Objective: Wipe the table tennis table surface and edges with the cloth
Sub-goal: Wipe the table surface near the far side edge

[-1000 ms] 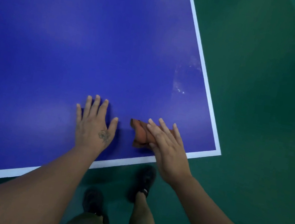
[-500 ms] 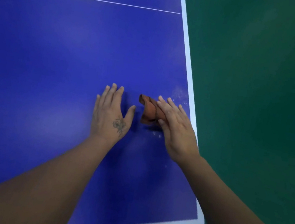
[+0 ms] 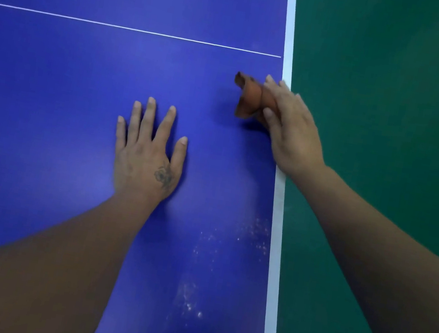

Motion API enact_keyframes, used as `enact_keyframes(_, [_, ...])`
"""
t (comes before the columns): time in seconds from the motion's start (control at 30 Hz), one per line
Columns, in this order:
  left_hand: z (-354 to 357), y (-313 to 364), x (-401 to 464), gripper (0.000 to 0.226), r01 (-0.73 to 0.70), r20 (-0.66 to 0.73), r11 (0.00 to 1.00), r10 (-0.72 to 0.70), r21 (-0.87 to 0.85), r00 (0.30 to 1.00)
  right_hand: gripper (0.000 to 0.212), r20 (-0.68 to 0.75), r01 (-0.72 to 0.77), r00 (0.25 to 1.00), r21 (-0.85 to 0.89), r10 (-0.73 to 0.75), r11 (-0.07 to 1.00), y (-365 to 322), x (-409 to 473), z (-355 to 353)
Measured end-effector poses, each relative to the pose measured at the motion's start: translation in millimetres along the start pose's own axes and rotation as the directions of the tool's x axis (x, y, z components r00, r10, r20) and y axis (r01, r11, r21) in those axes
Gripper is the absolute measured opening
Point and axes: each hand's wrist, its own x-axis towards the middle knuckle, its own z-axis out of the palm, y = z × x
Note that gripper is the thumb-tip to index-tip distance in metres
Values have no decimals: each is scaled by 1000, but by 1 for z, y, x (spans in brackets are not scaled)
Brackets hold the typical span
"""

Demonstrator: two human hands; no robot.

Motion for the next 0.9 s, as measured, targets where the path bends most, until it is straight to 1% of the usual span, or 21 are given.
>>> enact_keyframes(0.1, [2,1,2,69,20,0,1000,-20,1,1000,47,-34,-28,999,2,28,1000,7,42,0])
enact_keyframes(0.27, [2,1,4,69,26,-3,1000,-26,-5,1000,47,-5,-4,1000,-78,4,997,17,106,4])
enact_keyframes(0.43, [3,1,5,68,28,-18,1000,-28,-7,999,50,-55,-25,998,-88,20,996,27,156,10])
enact_keyframes(0.47, [3,1,5,68,26,-21,1000,-26,-8,999,50,-30,-11,1000,-117,7,993,30,164,11])
enact_keyframes(0.53, [3,1,6,67,21,-30,1000,-22,-15,999,48,71,26,997,-191,-12,981,37,174,15])
enact_keyframes(0.6, [3,1,6,67,21,-34,1000,-21,-16,999,48,127,32,992,-235,-2,972,39,176,20])
enact_keyframes(0.7, [3,0,5,67,14,-38,1000,-15,-9,999,51,118,43,993,-257,-13,965,37,161,25])
enact_keyframes(0.8, [2,1,6,66,12,-51,1000,-13,-13,999,52,127,113,989,-267,-82,957,29,120,26])
enact_keyframes(0.9, [1,1,5,66,13,-51,1000,-14,-21,999,51,144,173,980,-250,-140,953,20,60,29])
